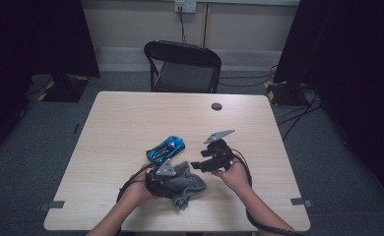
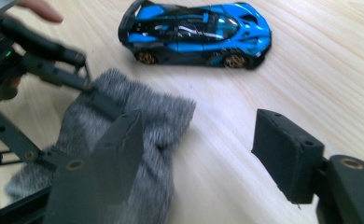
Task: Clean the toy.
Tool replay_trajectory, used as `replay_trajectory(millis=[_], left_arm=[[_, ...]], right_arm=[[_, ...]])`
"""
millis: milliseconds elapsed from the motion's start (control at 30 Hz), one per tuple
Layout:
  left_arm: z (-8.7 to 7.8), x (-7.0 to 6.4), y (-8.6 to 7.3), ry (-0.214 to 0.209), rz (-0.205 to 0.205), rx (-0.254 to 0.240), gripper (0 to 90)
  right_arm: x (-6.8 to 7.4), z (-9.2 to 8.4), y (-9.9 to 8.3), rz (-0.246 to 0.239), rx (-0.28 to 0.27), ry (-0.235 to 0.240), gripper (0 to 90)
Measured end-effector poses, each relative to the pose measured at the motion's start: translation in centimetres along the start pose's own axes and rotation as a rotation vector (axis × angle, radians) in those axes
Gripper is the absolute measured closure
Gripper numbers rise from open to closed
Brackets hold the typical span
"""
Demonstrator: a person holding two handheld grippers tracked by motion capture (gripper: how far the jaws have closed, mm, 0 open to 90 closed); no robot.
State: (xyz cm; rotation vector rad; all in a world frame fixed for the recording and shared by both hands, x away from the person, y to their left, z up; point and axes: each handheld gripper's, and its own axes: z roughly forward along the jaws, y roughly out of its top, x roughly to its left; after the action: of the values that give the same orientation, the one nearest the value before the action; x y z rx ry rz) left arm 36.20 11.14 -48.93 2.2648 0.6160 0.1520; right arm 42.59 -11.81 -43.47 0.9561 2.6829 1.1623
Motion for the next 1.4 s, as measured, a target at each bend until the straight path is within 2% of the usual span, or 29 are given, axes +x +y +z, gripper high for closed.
replay_trajectory(millis=[67,167,267,367,467,500,600,667,733,767,833,900,967,1067,1100,1200,1400], left_arm=[[-0.1,-0.3,-0.1,0.000,0.006,0.007,58.9],[-0.2,-0.5,-0.2,0.006,0.004,0.002,65.6],[-0.5,-0.5,-0.2,0.001,-0.031,-0.006,70.8],[-1.2,-0.2,-0.6,-0.017,-0.059,-0.018,71.2],[-2.4,0.4,-0.9,-0.006,-0.088,-0.013,71.8],[-2.8,0.6,-1.1,0.004,-0.101,-0.018,71.8],[-4.2,1.1,-1.6,0.031,-0.125,-0.019,72.3],[-5.0,1.4,-1.9,0.051,-0.138,-0.027,72.3],[-5.8,2.0,-2.1,0.054,-0.189,-0.056,72.3],[-6.2,2.3,-2.2,0.067,-0.202,-0.061,72.2],[-6.6,2.6,-2.5,0.090,-0.194,-0.050,72.1],[-6.9,2.9,-2.8,0.083,-0.212,-0.040,71.9],[-7.2,2.9,-3.1,0.085,-0.191,-0.033,71.5],[-8.0,3.2,-3.7,0.099,-0.187,-0.007,71.1],[-8.3,3.4,-4.0,0.102,-0.196,0.002,71.2],[-9.5,3.9,-4.5,0.112,-0.238,-0.001,71.4],[-10.6,5.4,-5.6,0.174,-0.287,0.010,71.1]], right_arm=[[0.1,0.9,0.6,0.003,-0.002,-0.006,32.0],[0.1,1.9,1.5,-0.003,-0.016,-0.007,29.6],[0.0,3.3,3.0,-0.027,-0.039,-0.010,23.7],[-0.1,4.0,3.8,-0.044,-0.040,-0.015,21.8],[0.2,5.6,5.0,-0.090,-0.035,-0.023,19.4],[0.2,5.6,5.0,-0.090,-0.035,-0.023,19.4],[0.8,6.8,5.7,-0.126,-0.052,0.007,19.1],[1.0,7.4,6.1,-0.125,-0.052,0.011,18.4],[1.1,8.1,6.3,-0.109,-0.059,0.005,16.0],[1.1,8.4,6.4,-0.106,-0.061,0.009,16.2],[1.2,9.1,6.5,-0.097,-0.048,0.005,16.2],[1.4,9.8,6.4,-0.089,-0.045,0.011,16.1],[1.4,10.5,6.3,-0.100,-0.037,0.001,15.5],[1.5,11.0,6.3,-0.109,-0.028,-0.008,15.2],[1.5,11.2,6.5,-0.131,-0.022,-0.026,14.6],[1.3,11.4,6.7,-0.121,-0.033,-0.014,14.7],[1.1,12.4,6.7,-0.144,-0.027,-0.014,14.0]])
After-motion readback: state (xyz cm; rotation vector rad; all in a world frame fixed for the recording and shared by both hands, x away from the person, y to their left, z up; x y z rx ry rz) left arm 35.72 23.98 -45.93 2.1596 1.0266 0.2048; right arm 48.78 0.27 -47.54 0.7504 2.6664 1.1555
